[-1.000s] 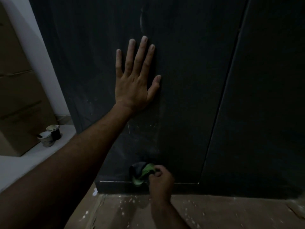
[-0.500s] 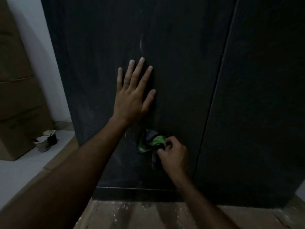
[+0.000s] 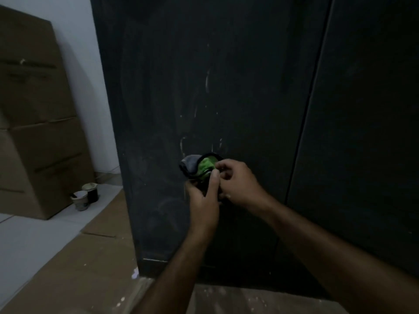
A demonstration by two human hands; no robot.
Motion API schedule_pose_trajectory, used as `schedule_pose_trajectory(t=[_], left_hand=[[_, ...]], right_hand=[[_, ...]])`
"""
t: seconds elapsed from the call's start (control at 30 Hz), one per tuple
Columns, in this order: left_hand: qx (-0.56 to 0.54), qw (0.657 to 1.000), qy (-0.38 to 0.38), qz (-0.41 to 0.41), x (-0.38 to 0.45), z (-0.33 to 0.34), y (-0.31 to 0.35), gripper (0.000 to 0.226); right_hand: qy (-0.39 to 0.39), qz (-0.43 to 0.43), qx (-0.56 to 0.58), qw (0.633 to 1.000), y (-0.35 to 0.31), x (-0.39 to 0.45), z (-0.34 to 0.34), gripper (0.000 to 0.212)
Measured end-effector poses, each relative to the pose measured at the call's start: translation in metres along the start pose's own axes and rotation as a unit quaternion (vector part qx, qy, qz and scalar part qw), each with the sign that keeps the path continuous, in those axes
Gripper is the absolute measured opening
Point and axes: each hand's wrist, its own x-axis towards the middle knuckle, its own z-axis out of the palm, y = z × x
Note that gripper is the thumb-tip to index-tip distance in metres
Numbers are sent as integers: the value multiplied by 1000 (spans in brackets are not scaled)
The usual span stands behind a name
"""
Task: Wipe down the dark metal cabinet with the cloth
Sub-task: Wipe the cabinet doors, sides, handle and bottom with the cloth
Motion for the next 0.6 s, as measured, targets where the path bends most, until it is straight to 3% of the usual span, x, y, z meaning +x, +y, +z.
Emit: schedule_pose_trajectory(t=[0.07, 0.13, 0.2, 0.3, 0.47, 0.53, 0.6], left_hand=[[-17, 995, 67, -66, 13, 3, 5, 60], [46, 990, 120, -51, 22, -3, 5, 63], [113, 983, 147, 15, 28, -17, 0, 67], [227, 944, 237, 34, 43, -54, -3, 69], [337, 873, 351, 39, 107, -125, 14, 58], [413, 845, 315, 128, 113, -129, 5, 48], [502, 815, 225, 181, 94, -138, -28, 42]], right_hand=[[-122, -47, 32, 991, 2, -1, 0, 38], [-141, -90, -4, 986, 4, 0, 1, 41], [-16, -164, -119, 979, 9, 5, 0, 31], [176, -304, -297, 888, 21, 11, -8, 27], [297, -303, -341, 839, 55, 26, -25, 36], [325, -292, -353, 828, 66, 32, -28, 38], [331, -288, -365, 821, 73, 38, -25, 40]])
